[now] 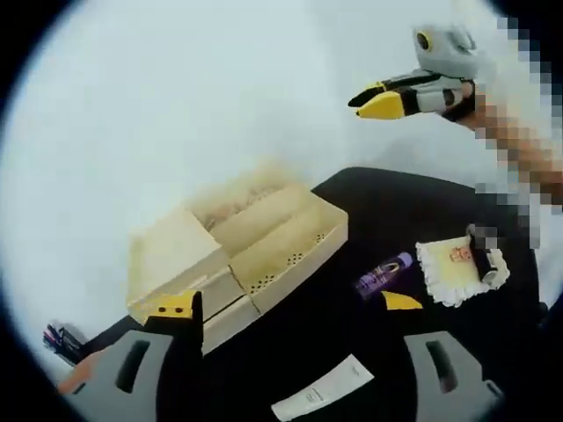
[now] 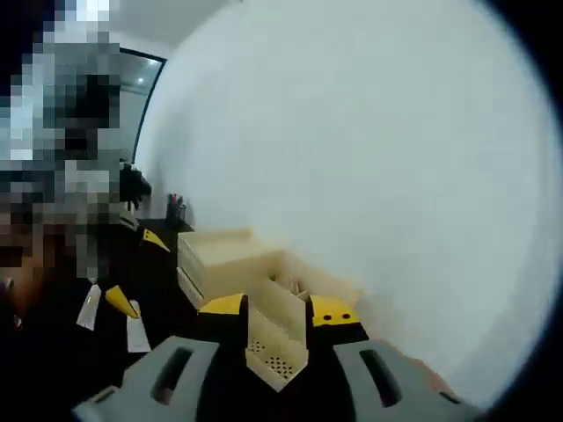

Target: Open the drawer, pick up the cosmetic bottles from the table one by one, place them into the drawer, release the gripper, close the drawer, and move the gripper away

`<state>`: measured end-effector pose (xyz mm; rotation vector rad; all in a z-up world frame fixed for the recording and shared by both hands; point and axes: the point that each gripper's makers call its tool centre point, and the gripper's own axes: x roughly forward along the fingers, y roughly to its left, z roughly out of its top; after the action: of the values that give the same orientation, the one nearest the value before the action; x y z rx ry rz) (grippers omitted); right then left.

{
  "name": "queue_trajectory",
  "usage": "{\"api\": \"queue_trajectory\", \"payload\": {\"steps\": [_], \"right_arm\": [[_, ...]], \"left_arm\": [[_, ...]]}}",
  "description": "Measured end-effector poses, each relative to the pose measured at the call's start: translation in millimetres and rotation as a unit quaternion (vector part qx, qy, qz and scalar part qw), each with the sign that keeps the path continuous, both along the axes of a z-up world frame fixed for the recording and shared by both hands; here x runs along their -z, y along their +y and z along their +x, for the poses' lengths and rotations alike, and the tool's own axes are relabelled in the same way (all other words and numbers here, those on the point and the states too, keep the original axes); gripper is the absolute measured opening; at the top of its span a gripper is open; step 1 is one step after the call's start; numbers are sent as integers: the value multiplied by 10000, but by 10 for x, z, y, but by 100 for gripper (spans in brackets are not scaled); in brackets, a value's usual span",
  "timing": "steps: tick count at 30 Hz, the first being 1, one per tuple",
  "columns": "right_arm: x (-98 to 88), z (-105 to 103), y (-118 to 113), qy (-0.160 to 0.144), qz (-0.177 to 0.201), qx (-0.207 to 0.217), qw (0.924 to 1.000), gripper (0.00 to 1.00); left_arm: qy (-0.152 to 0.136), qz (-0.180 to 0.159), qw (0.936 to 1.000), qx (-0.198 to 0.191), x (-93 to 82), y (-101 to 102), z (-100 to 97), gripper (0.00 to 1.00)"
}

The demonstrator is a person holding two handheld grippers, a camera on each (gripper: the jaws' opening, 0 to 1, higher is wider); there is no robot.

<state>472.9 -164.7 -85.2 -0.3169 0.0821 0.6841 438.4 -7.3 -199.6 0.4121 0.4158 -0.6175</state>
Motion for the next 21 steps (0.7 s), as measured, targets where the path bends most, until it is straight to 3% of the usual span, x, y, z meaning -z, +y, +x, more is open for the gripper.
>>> {"api": "queue_trajectory", "payload": {"steps": [3, 5, 9, 14, 21], "right_arm": [[65, -106, -11, 59, 37, -77, 9999, 22], [130, -179, -12, 102, 27, -119, 9999, 22], [211, -315, -24, 133, 9, -169, 9998, 22], [250, -402, -70, 185, 194, -228, 9994, 22], [654, -606, -56, 355, 257, -318, 9985, 22]], "left_arm": [[25, 208, 9998, 32, 97, -60, -129, 74], [-113, 255, 9995, 142, 100, -91, -192, 72], [-40, -69, 9996, 266, 132, -139, -304, 70], [-15, -162, 9994, 316, 165, -146, -363, 73], [-95, -165, 9993, 336, 306, -159, -377, 73]]}}
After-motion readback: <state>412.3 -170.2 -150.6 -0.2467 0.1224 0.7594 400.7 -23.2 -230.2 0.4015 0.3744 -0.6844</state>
